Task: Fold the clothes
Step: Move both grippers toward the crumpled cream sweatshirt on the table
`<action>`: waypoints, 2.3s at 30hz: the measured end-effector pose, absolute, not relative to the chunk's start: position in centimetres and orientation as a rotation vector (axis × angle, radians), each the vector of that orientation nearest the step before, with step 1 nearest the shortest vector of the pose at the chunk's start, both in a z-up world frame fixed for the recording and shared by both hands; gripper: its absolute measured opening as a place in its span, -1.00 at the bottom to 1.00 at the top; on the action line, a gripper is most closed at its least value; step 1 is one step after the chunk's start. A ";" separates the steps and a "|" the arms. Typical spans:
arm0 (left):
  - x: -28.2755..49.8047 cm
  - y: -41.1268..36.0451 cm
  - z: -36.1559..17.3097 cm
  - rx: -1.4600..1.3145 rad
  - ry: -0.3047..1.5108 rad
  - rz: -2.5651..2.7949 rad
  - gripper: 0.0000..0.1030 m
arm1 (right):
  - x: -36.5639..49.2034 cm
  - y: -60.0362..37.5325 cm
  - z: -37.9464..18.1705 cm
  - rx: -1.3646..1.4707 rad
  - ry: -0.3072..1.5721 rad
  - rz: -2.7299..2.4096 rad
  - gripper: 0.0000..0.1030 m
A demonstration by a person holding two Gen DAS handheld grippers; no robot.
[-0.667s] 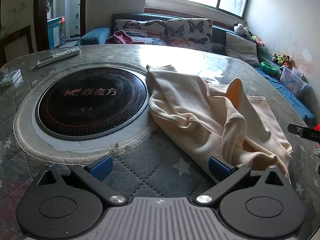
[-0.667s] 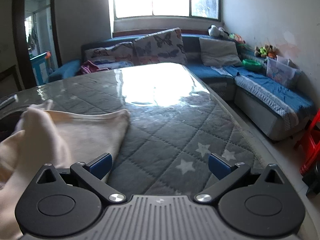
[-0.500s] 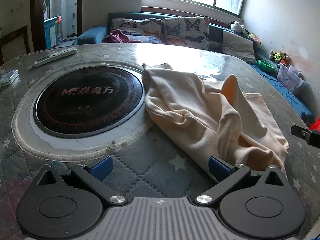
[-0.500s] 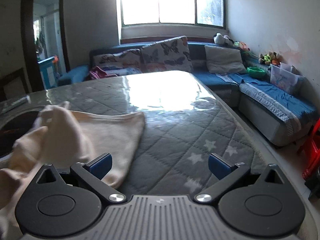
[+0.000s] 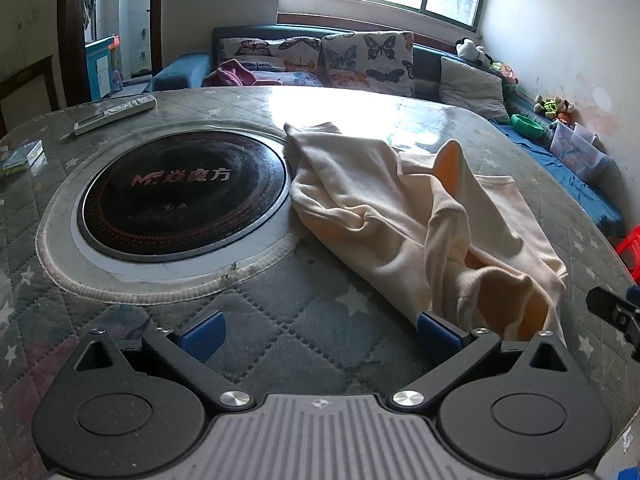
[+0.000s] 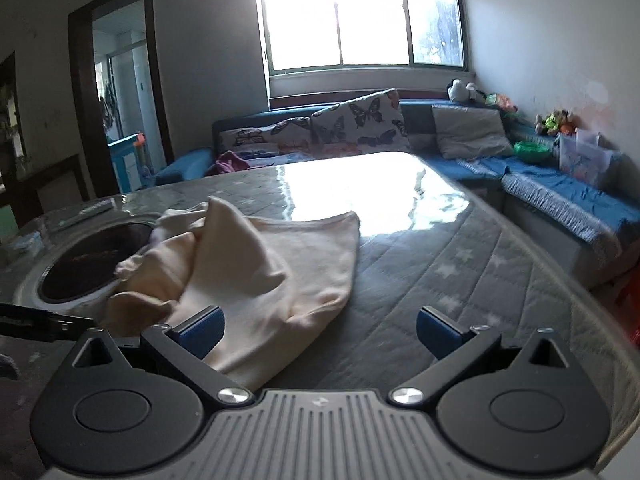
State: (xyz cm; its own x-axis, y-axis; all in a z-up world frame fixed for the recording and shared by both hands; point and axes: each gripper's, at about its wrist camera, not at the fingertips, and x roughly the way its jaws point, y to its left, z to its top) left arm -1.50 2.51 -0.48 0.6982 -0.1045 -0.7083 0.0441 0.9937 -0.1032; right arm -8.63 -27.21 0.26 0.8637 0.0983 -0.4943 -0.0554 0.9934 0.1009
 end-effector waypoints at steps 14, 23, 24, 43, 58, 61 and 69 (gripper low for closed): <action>-3.7 1.9 -1.2 -0.057 0.787 -0.065 1.00 | -11.3 -24.8 -0.2 0.047 0.583 0.102 1.00; -4.6 1.3 -1.2 -0.037 0.786 -0.067 1.00 | -12.1 -25.0 -0.2 0.052 0.597 0.083 1.00; -4.7 1.3 -1.2 -0.037 0.785 -0.065 1.00 | -12.2 -25.0 -0.2 0.052 0.597 0.083 1.00; -5.7 0.5 -1.2 -0.004 0.792 -0.049 1.00 | -13.0 -25.0 -0.2 0.066 0.604 0.117 1.00; -5.5 0.2 -1.5 0.009 0.810 -0.042 1.00 | -13.0 -24.8 -0.3 0.058 0.611 0.136 1.00; -5.4 0.2 -1.6 0.010 0.815 -0.041 1.00 | -13.0 -24.7 -0.3 0.053 0.611 0.138 1.00; -5.0 0.0 -1.8 0.013 0.824 -0.043 1.00 | -12.7 -24.5 -0.4 0.047 0.618 0.144 1.00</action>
State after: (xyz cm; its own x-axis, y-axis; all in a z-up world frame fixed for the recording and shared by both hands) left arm -4.97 0.03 -1.83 0.6787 -0.0331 -0.7336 0.0430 0.9991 -0.0053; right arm -12.72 -24.49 -0.36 0.8053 0.1488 -0.5738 -0.1206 0.9889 0.0872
